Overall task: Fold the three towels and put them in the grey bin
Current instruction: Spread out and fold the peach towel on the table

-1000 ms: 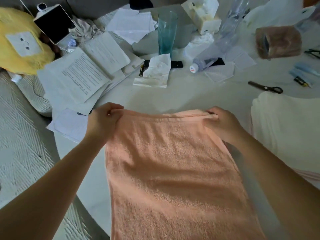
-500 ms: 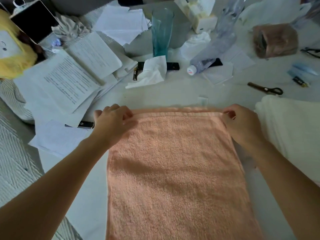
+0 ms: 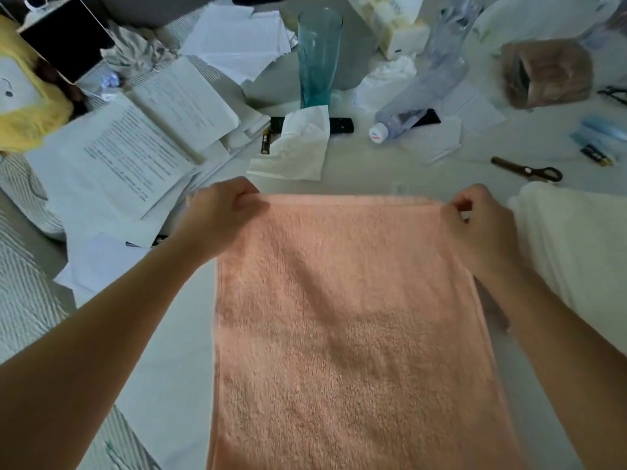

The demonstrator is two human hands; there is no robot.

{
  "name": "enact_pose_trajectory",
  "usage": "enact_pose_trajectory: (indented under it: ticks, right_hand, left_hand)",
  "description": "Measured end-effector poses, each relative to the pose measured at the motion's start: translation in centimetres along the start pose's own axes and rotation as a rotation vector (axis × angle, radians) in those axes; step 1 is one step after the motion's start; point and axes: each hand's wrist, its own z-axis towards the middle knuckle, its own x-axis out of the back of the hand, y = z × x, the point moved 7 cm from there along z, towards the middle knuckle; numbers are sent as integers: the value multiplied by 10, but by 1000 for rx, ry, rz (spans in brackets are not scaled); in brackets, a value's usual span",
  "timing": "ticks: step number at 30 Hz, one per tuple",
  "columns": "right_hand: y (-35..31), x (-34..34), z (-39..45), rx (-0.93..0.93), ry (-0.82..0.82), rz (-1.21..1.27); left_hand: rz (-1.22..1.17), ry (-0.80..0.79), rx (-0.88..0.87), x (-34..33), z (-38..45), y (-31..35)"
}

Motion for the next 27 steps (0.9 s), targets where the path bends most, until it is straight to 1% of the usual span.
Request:
enact_pose_trajectory:
  ticks: [4,6,8,9,10,12,13,14,15,16,17,20,22,23,24,26,27]
  right_hand:
    - [-2,-25,-10,-51,-76,-234]
    - [-12,-20,-20,-34,-17,-273]
    - [-38,-19,-42,103,27,-227]
    - [-55,-26,-59,195,2,-196]
    - [-72,-37,-81,287,-49,-173]
    - [-91,-68,-130,444,-215,-186]
    - [-90,-81,-150,508,-293,-247]
    - [-82,-90,-163,554,-359,-320]
    - [-69,-94,-167,574,-384,-387]
    - [-55,-93,-162,562,-369,-437]
    - [-40,-90,-150,516,-359,-488]
    - [-2,-75,-114,281,-381,-582]
    - [-6,-41,-132,229,-313,-554]
    - [-13,-43,-140,231,-309,-503]
    - [-23,-48,-154,272,-295,-448]
    - [-37,-63,-189,393,-328,-360]
    - [-36,-68,-202,433,-354,-369]
  left_hand:
    - [320,59,5,-31,-10,0]
    - [310,166,-30,-30,-25,9]
    - [194,269,-152,-27,-51,31]
    - [163,266,-216,-33,-67,43]
    - [169,209,-269,-47,-86,55]
    - [279,-23,-316,-88,-126,65]
    - [370,-121,-311,-104,-142,60]
    - [445,-177,-290,-112,-151,49]
    - [488,-185,-262,-113,-153,37]
    - [502,-172,-228,-108,-149,26]
    - [511,-171,-191,-102,-140,17]
    - [546,-170,-100,-89,-120,1]
    - [536,-120,-76,-78,-149,24]
    - [494,-134,-54,-85,-155,29]
    - [455,-141,-63,-96,-164,37]
    - [425,-182,-131,-117,-187,49]
    - [433,-189,-158,-123,-198,48]
